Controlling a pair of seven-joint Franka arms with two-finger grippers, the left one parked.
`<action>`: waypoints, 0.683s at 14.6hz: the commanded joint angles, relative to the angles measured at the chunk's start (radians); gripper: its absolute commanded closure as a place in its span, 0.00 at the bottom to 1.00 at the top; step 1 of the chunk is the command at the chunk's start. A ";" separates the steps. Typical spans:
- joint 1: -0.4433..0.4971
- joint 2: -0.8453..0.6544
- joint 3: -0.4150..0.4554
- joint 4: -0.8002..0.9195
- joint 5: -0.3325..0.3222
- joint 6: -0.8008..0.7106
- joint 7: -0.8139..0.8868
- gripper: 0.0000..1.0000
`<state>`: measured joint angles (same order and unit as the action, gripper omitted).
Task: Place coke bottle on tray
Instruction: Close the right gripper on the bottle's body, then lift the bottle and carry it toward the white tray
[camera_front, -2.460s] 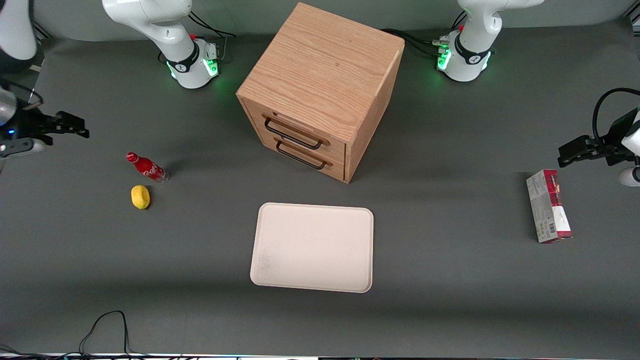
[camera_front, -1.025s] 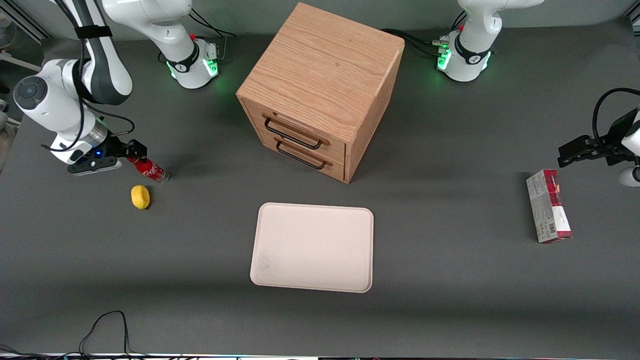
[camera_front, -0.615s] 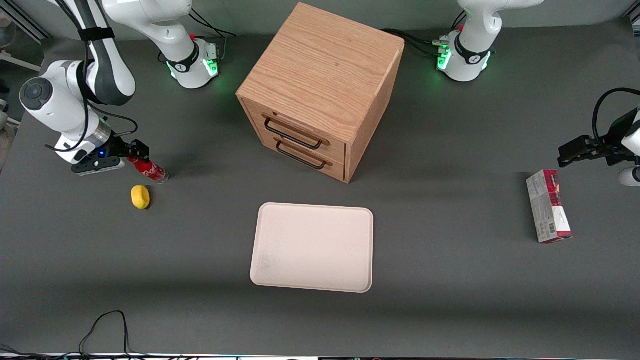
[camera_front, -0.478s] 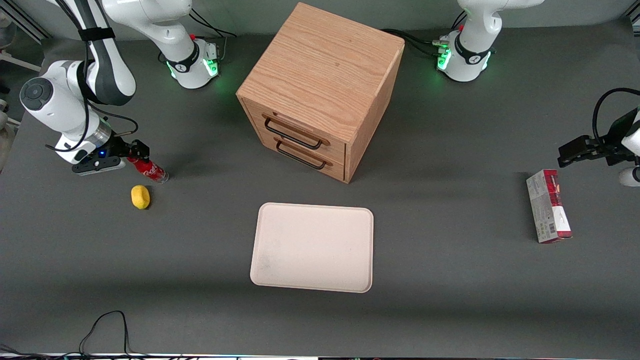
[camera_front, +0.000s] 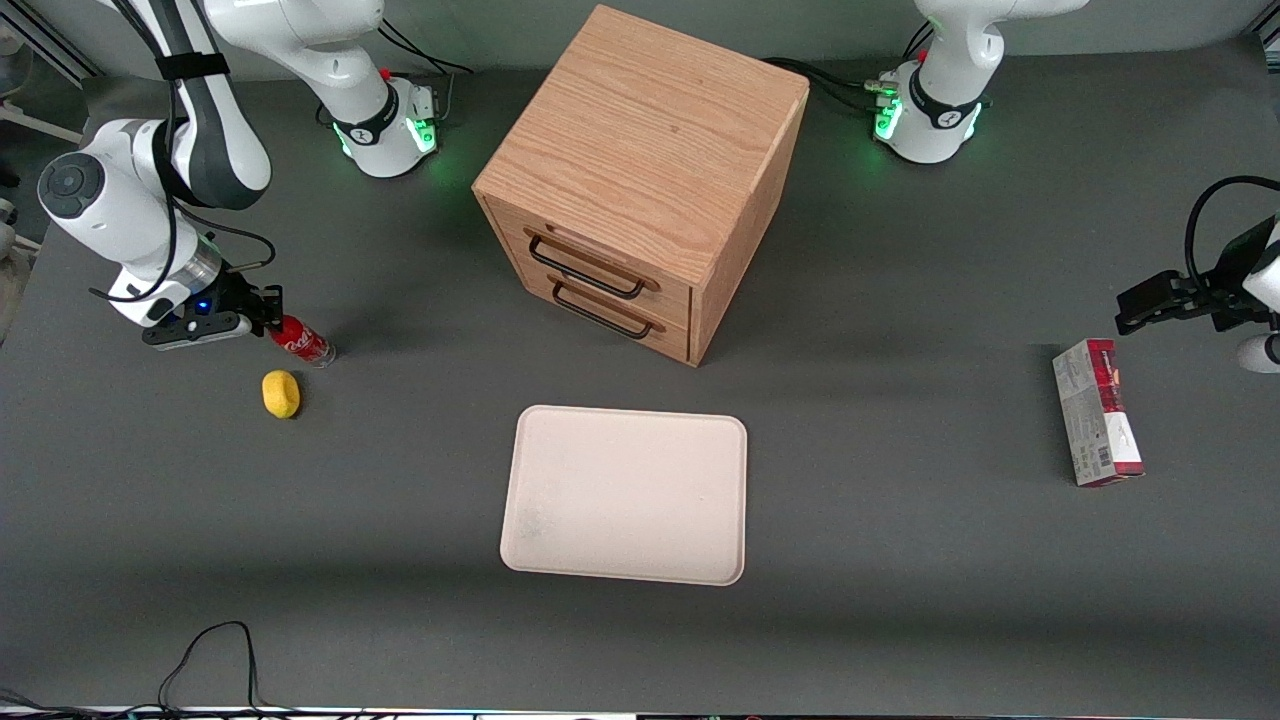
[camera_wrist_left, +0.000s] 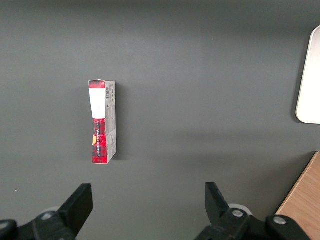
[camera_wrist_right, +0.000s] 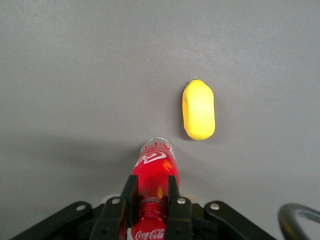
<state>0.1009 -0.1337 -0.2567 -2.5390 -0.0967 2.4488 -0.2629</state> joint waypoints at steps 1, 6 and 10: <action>0.013 -0.029 -0.004 -0.015 -0.021 -0.011 0.039 1.00; 0.097 -0.034 0.013 0.165 -0.018 -0.258 0.160 1.00; 0.137 0.000 0.013 0.432 -0.008 -0.547 0.169 1.00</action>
<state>0.2191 -0.1547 -0.2381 -2.2564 -0.0972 2.0419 -0.1160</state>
